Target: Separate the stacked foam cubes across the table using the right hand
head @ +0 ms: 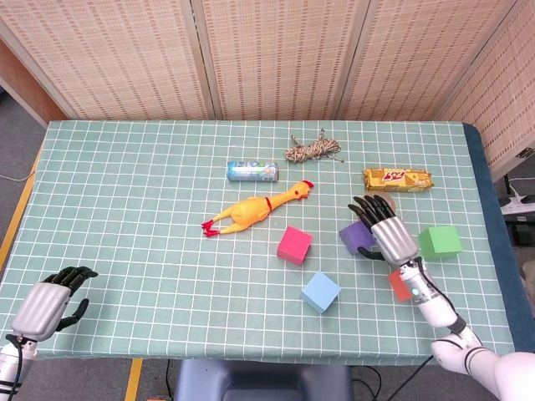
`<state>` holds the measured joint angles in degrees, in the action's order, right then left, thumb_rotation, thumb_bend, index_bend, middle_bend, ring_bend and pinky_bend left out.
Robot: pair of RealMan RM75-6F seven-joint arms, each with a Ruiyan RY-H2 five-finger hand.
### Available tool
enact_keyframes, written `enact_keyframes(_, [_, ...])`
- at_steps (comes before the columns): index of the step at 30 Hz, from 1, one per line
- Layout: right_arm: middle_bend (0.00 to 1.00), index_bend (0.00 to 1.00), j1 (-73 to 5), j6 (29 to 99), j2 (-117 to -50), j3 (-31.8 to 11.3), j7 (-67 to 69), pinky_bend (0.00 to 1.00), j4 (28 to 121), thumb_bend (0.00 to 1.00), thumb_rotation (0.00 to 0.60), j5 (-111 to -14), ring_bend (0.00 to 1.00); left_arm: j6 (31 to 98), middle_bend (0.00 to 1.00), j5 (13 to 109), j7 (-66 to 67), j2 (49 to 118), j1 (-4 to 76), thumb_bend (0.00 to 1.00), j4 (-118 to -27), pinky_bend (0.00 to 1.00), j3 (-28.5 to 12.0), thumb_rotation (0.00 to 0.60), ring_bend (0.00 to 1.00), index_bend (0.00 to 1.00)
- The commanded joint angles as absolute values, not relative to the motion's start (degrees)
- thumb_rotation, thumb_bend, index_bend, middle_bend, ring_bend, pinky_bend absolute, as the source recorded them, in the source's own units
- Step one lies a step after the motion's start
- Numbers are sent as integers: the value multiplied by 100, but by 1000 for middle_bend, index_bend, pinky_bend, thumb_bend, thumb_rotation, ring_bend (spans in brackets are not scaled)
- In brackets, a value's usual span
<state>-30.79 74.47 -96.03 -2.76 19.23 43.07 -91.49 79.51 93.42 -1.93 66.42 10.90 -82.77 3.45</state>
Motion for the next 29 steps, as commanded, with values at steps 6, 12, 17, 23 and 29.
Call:
enact_keyframes(6, [17, 70, -2680, 8098, -9091, -328, 1313, 28, 5181, 62, 600, -9094, 0, 7962, 255, 9340, -219, 6635, 1087, 464, -8271, 442, 343, 600, 235, 274])
enact_keyframes(12, [16, 66, -1921, 8974, -8340, -364, -206, 27, 6727, 63, 600, -8891, 0, 7930, 255, 9324, -234, 6652, 1102, 465, -8256, 442, 338, 600, 236, 274])
enact_keyframes(17, [11, 78, -1374, 9432, -7904, -205, -921, 27, 7407, 62, 600, -8848, 0, 7947, 255, 9367, -200, 6654, 1101, 466, -8276, 443, 355, 600, 236, 274])
enact_keyframes(23, [9, 72, -920, 9565, -7829, -88, -1340, 27, 7597, 62, 600, -8664, 0, 7968, 256, 9361, -193, 6656, 1092, 465, -8272, 442, 349, 600, 236, 276])
enact_keyframes(29, [13, 49, -831, 9423, -7665, -42, -1321, 27, 7924, 62, 600, -8725, 0, 7965, 256, 9340, -214, 6653, 1097, 465, -8252, 442, 334, 600, 237, 276])
